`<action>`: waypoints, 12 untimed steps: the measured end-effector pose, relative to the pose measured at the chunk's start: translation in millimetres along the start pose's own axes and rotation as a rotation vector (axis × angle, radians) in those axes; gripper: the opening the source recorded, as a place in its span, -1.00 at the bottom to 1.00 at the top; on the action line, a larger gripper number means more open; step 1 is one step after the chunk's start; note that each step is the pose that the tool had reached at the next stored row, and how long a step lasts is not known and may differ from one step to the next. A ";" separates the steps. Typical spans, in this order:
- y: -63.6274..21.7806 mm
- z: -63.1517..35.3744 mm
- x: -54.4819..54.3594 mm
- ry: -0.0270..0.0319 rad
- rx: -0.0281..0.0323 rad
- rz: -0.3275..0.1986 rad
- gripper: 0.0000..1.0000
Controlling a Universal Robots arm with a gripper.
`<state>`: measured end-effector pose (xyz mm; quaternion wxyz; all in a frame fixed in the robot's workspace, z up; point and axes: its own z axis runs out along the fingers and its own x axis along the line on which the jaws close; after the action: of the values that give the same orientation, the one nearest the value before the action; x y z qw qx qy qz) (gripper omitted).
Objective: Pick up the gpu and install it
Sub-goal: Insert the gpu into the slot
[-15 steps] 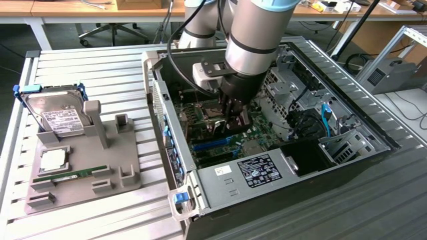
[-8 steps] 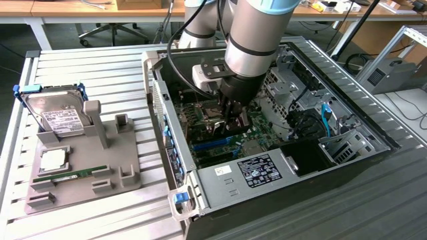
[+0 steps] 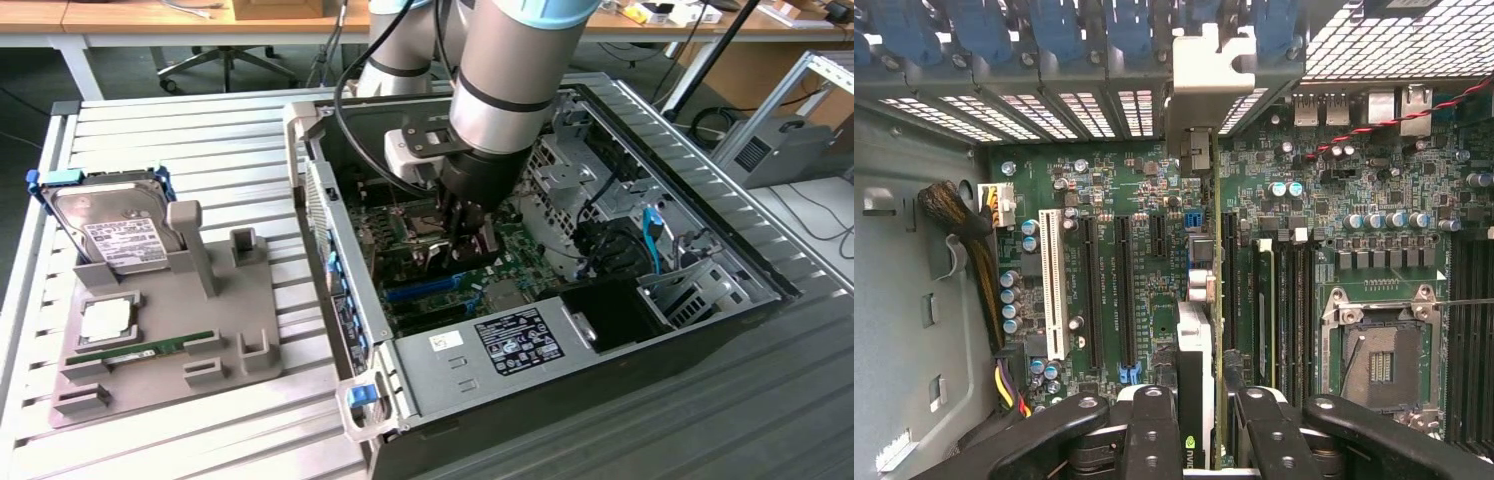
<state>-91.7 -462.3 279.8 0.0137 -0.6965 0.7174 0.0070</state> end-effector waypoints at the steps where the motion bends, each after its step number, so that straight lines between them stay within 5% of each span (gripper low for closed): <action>1: 0.0 0.0 0.0 0.0000 0.0000 0.000 -0.47; 12: 3.6 0.0 0.1 0.0000 0.0000 0.000 -0.47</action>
<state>-95.3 -462.3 279.8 0.0137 -0.6965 0.7174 0.0070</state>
